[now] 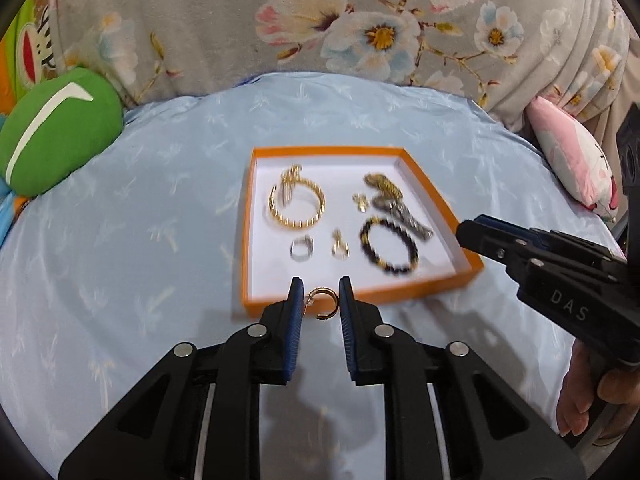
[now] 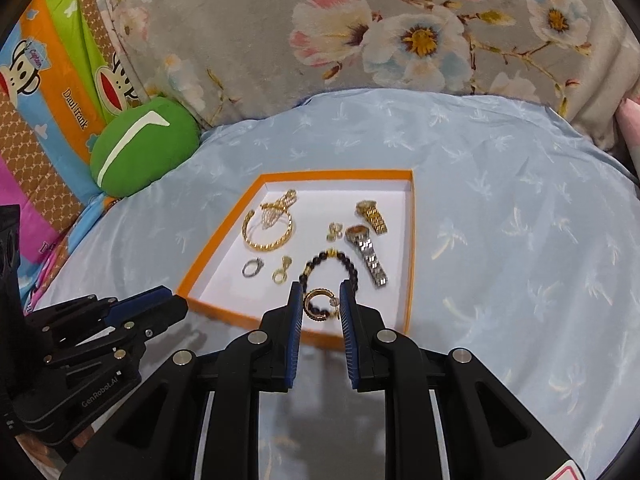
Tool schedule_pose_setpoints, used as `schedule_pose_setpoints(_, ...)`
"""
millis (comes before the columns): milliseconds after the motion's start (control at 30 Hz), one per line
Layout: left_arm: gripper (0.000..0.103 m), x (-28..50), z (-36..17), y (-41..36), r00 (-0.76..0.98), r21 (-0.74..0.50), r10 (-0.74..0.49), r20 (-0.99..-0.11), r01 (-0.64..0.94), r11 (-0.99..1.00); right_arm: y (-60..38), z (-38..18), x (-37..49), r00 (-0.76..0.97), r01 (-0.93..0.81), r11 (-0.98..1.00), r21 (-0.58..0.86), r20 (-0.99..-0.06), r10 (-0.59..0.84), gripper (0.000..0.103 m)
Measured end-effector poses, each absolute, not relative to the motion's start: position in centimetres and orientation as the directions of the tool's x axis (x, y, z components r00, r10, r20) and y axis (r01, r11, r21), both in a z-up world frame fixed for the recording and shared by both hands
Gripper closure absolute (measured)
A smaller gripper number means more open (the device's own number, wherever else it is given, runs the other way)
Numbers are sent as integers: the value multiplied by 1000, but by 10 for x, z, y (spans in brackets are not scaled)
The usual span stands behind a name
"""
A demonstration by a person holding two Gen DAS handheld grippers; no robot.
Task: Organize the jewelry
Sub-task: 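Carry both hoop earrings into the orange box and open both tools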
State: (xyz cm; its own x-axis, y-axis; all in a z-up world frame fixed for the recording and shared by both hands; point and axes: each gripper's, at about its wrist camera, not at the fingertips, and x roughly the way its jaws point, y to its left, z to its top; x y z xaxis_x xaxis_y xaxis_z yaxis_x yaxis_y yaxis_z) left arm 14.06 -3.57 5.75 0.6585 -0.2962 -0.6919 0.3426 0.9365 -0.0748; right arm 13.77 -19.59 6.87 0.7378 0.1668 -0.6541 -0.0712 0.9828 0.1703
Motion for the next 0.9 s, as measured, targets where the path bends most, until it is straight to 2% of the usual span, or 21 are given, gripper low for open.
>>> schedule_pose_setpoints(267,86,213,41,-50,638,-91,-281,-717,314,945,-191,66,228,713,-78,986,145,-683,156,85)
schedule_pose_setpoints(467,86,234,25,-53,623,-86,-269,-734,308,948,-179,47,269,680,-89,989,122,-718,149,85)
schedule_pose_setpoints(900,85,242,18,-53,612,-94,-278,-741,316,944,-173,36,289,652,-90,990,108,-745,140,84)
